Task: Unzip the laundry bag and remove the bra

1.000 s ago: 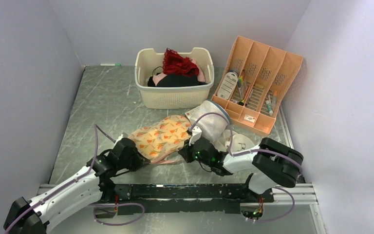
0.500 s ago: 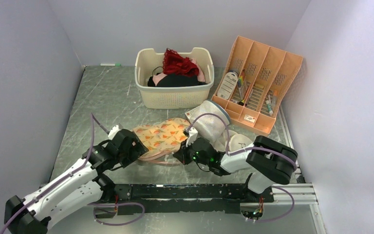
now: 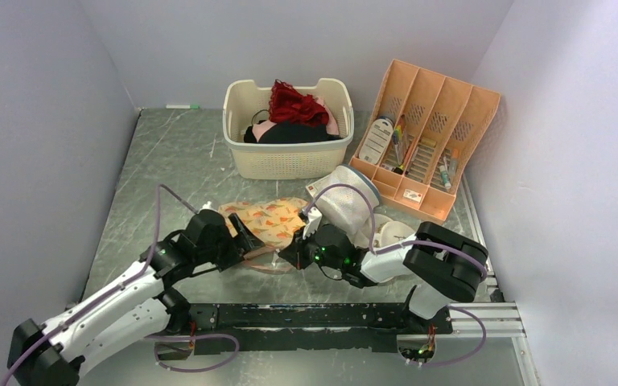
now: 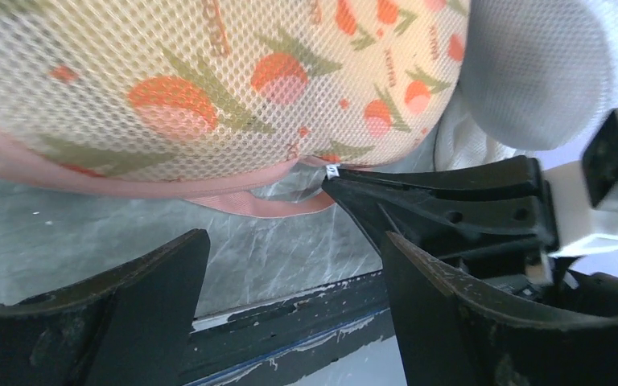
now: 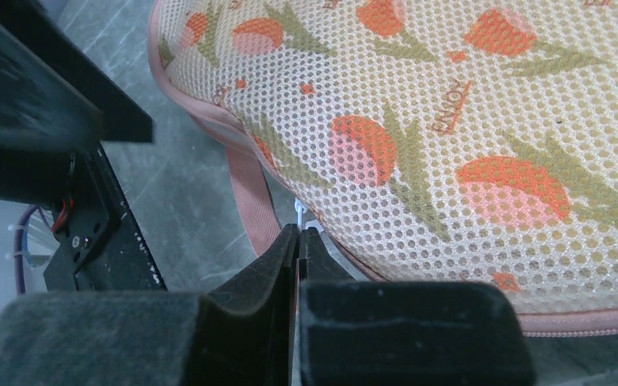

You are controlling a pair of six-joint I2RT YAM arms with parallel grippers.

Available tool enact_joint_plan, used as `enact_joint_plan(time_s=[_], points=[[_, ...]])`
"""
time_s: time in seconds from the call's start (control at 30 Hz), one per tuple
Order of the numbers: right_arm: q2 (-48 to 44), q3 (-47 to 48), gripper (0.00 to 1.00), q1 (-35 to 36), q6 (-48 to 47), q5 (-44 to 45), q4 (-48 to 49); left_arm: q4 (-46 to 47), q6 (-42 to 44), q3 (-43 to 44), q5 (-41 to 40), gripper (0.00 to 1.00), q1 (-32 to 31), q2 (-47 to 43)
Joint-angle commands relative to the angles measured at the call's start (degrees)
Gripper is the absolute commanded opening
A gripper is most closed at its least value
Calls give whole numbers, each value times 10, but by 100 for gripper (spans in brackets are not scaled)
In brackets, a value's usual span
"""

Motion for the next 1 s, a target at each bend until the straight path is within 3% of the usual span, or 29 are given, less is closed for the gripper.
enact_joint_plan(time_s=[0.0,0.2,0.33,0.63,0.8,0.97], points=[[5,2,0,3,14,-12,33,155,-29,-37,84,90,2,41],[4,2,0,8,16,-14,30,264,-72,-63,107,97,2,125],[9,4,0,12,18,-15,31,317,-96,-84,106,91,2,161],[13,4,0,16,9,-7,17,288,-79,-96,50,51,4,153],[11,-5,0,16,8,2,15,246,-67,-103,38,23,12,134],[9,-10,0,16,6,10,12,241,-55,-118,46,7,24,124]])
